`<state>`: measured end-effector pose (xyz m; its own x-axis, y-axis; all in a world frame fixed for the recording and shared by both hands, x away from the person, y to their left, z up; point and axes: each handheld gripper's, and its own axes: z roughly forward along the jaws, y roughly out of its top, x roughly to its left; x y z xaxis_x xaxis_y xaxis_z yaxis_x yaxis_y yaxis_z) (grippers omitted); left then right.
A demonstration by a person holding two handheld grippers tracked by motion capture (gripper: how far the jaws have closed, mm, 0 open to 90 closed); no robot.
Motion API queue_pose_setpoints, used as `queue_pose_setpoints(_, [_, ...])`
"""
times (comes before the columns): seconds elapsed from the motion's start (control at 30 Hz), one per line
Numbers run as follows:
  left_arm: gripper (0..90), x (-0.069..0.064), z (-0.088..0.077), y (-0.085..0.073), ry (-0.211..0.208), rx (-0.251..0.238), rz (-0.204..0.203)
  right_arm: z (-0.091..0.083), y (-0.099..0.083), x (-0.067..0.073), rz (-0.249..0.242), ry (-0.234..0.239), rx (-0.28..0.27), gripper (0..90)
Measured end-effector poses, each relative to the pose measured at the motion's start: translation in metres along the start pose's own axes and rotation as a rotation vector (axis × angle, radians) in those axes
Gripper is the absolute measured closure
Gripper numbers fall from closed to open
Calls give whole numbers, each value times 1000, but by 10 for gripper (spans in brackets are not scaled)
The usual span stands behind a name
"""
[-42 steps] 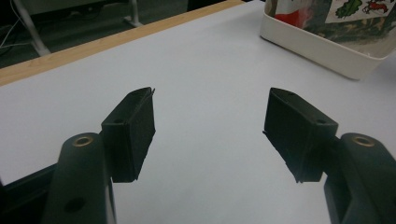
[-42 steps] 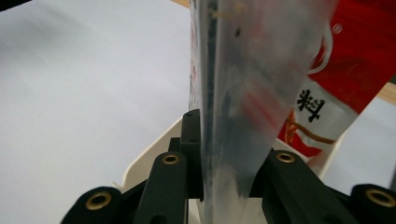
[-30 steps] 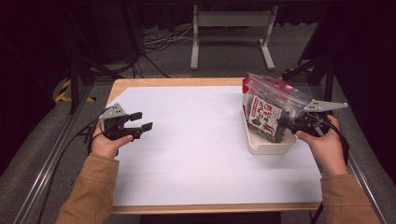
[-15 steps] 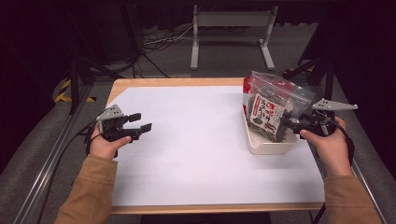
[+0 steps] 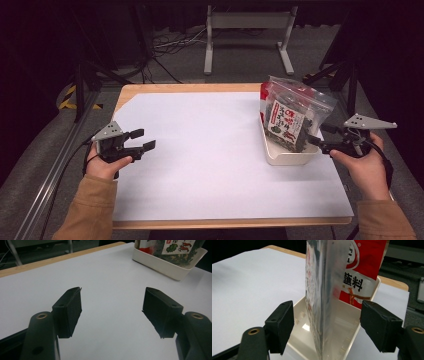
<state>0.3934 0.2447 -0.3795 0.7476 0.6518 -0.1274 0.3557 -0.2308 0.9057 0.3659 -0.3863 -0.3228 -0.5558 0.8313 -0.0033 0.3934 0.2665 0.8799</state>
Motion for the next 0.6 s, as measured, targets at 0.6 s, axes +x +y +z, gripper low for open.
queue_pose_setpoints(0.6, [311,-25,-21,-11,-62,-2,40,-24,-7,37,-125,65,-4,241])
